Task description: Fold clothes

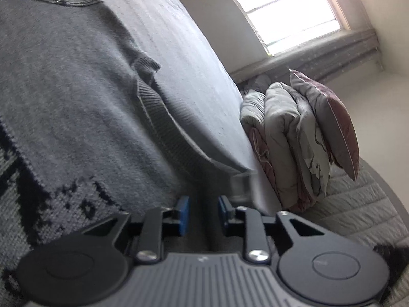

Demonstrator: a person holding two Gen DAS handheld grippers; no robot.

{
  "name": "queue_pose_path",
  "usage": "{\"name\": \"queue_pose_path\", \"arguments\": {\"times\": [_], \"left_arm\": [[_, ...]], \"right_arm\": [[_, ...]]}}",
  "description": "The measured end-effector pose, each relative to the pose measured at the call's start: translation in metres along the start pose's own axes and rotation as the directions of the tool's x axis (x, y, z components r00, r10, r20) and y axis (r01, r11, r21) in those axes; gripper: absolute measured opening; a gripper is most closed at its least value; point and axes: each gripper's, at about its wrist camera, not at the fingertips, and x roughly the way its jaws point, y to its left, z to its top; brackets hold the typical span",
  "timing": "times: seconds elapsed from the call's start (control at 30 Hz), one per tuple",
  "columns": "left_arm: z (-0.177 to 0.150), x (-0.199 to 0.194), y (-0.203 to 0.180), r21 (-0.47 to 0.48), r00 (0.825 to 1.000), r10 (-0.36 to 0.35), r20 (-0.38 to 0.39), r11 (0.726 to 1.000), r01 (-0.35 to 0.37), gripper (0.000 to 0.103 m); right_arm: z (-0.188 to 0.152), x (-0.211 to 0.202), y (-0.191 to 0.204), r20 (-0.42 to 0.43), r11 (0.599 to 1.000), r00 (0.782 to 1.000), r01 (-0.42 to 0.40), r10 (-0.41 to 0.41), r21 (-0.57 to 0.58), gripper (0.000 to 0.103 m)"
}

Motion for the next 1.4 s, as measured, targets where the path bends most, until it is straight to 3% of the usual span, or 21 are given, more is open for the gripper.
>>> {"name": "queue_pose_path", "arguments": {"times": [0.03,0.2,0.27,0.33,0.4,0.43,0.47,0.5,0.63,0.7,0.77,1.03,1.1,1.13,1.2,1.27,1.33,1.4], "left_arm": [[-0.001,0.001,-0.001,0.011,1.000,-0.001,-0.003,1.000,0.001,0.032],[-0.001,0.002,-0.003,0.045,1.000,0.007,-0.006,0.999,-0.006,0.033],[-0.001,0.002,-0.002,0.046,1.000,0.006,-0.007,0.999,-0.005,0.033],[-0.001,0.002,-0.002,0.050,1.000,0.007,-0.006,0.999,-0.006,0.034],[-0.002,0.002,-0.003,0.064,1.000,0.011,-0.004,0.998,-0.011,0.035],[-0.003,0.002,-0.004,0.073,1.000,0.012,-0.002,0.997,-0.012,0.036],[-0.003,0.001,-0.005,0.083,1.000,0.013,-0.001,0.996,-0.013,0.038],[-0.004,0.001,-0.007,0.094,1.000,0.015,0.002,0.995,-0.015,0.040],[-0.012,0.001,-0.021,0.186,0.999,0.032,0.023,0.982,-0.035,0.052],[-0.020,0.002,-0.031,0.260,0.998,0.044,0.034,0.964,-0.052,0.060],[-0.025,0.003,-0.036,0.307,0.998,0.055,0.037,0.950,-0.064,0.061],[-0.025,0.006,-0.035,0.333,0.997,0.070,0.037,0.940,-0.078,0.062],[-0.027,0.006,-0.036,0.339,0.997,0.072,0.040,0.937,-0.082,0.062],[-0.027,0.006,-0.036,0.341,0.996,0.073,0.041,0.936,-0.083,0.062],[-0.029,0.006,-0.037,0.343,0.996,0.074,0.042,0.935,-0.084,0.062],[-0.028,0.006,-0.037,0.344,0.996,0.073,0.042,0.935,-0.084,0.062],[-0.029,0.006,-0.037,0.343,0.996,0.073,0.043,0.935,-0.084,0.062],[-0.029,0.007,-0.037,0.343,0.996,0.074,0.044,0.935,-0.084,0.062]], "right_arm": [[0.002,0.007,-0.001,0.003,0.997,0.998,0.066,-0.066,-0.027,0.005],[-0.003,0.048,0.005,-0.066,0.993,0.992,0.099,-0.104,-0.071,0.005],[-0.003,0.051,0.005,-0.064,0.993,0.993,0.090,-0.095,-0.078,0.005],[0.002,0.043,-0.009,-0.067,0.999,0.997,0.044,-0.044,-0.003,0.007],[0.007,0.028,-0.030,-0.058,0.995,0.998,0.006,0.000,0.099,0.013],[0.007,0.018,-0.041,-0.051,0.990,0.999,-0.004,0.011,0.138,0.021],[0.006,0.008,-0.051,-0.041,0.985,0.999,-0.014,0.022,0.174,0.030],[0.003,-0.005,-0.064,-0.026,0.977,0.999,-0.024,0.031,0.214,0.032],[-0.021,-0.050,-0.097,0.008,0.939,0.998,-0.060,0.061,0.339,0.036],[-0.035,-0.068,-0.099,0.016,0.937,0.997,-0.073,0.072,0.342,0.039],[-0.048,-0.077,-0.099,0.007,0.939,0.997,-0.071,0.073,0.336,0.039],[-0.086,-0.046,-0.091,-0.047,0.956,0.994,-0.086,0.103,0.279,0.040],[-0.090,-0.044,-0.083,-0.019,0.966,0.993,-0.108,0.116,0.236,0.029],[-0.091,-0.044,-0.079,-0.015,0.970,0.992,-0.121,0.127,0.212,0.008],[-0.087,-0.048,-0.072,-0.019,0.983,0.996,-0.078,0.082,0.165,0.007],[-0.083,-0.055,-0.068,-0.009,0.993,0.999,0.047,-0.046,0.106,0.006],[-0.080,-0.061,-0.070,0.003,0.976,0.979,0.204,-0.205,0.072,0.006],[-0.080,-0.061,-0.075,-0.025,0.934,0.936,0.352,-0.351,0.061,0.006]]}}
